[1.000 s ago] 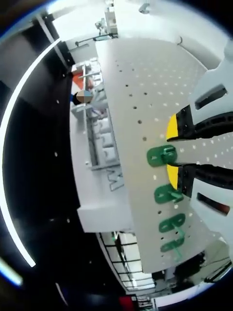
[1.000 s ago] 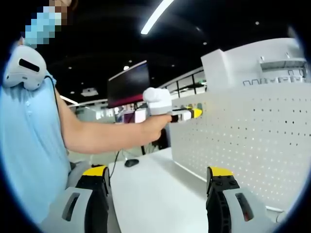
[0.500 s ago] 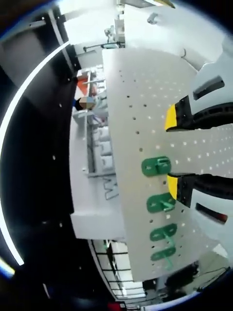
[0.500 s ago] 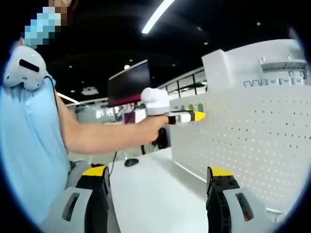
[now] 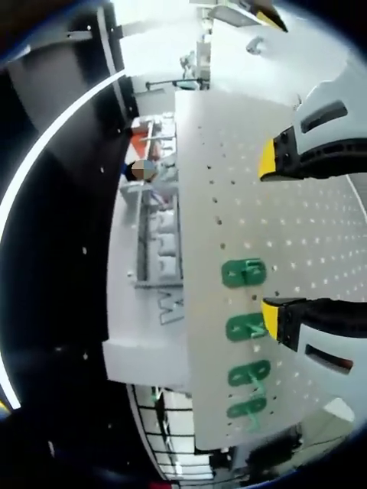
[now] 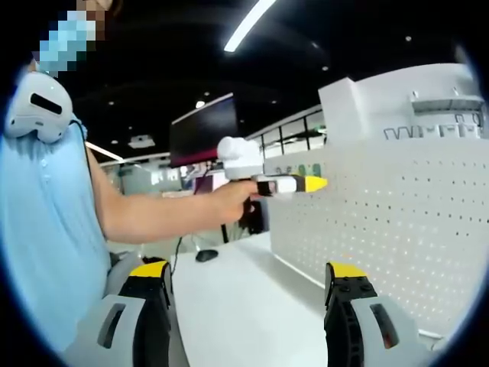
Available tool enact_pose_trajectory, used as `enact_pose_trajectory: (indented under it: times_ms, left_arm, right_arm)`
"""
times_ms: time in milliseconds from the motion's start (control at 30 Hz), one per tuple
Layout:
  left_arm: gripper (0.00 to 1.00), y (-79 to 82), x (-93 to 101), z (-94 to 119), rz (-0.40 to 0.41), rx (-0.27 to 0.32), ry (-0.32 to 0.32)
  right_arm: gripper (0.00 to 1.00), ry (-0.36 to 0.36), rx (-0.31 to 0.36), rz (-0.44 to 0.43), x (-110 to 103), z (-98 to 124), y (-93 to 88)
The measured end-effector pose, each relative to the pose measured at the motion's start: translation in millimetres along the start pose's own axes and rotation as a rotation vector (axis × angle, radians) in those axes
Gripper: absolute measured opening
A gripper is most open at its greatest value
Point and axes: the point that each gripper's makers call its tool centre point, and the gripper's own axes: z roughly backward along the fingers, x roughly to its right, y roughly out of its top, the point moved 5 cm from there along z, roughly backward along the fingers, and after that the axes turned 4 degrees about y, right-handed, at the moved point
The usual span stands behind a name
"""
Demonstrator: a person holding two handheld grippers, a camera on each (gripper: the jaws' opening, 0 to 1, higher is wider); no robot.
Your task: Insert the hook assembly into the mounting plate slot until the hook locks in place.
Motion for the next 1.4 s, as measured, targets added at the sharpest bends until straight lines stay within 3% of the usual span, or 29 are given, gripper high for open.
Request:
enact_pose_trajectory:
  times_ms: [433, 767, 1067, 1400]
  left_arm:
    - [0.81, -5.3, 3.3, 20.0, 0.04, -0.044, -0.074]
    - [0.84, -1.9, 1.3, 44.3, 0.058, -0.043, -0.111]
    - [0.86, -4.4, -12.3, 78.0, 0.103, -0.05, -0.128]
    - [0.85, -9.0, -19.8, 111.5, 0.079, -0.057, -0.135]
  right_arm:
    - [0.84, 0.0, 0.001, 0.014, -1.9, -0.6, 5.1]
    - [0.84, -0.003, 0.003, 0.031, -5.2, 0.4, 10.9]
    - [0.85, 0.0, 0.005, 0.043, -9.4, -1.2, 15.1]
    - [0.85, 0.006, 0.005, 0.052, -14.8, -3.2, 18.6]
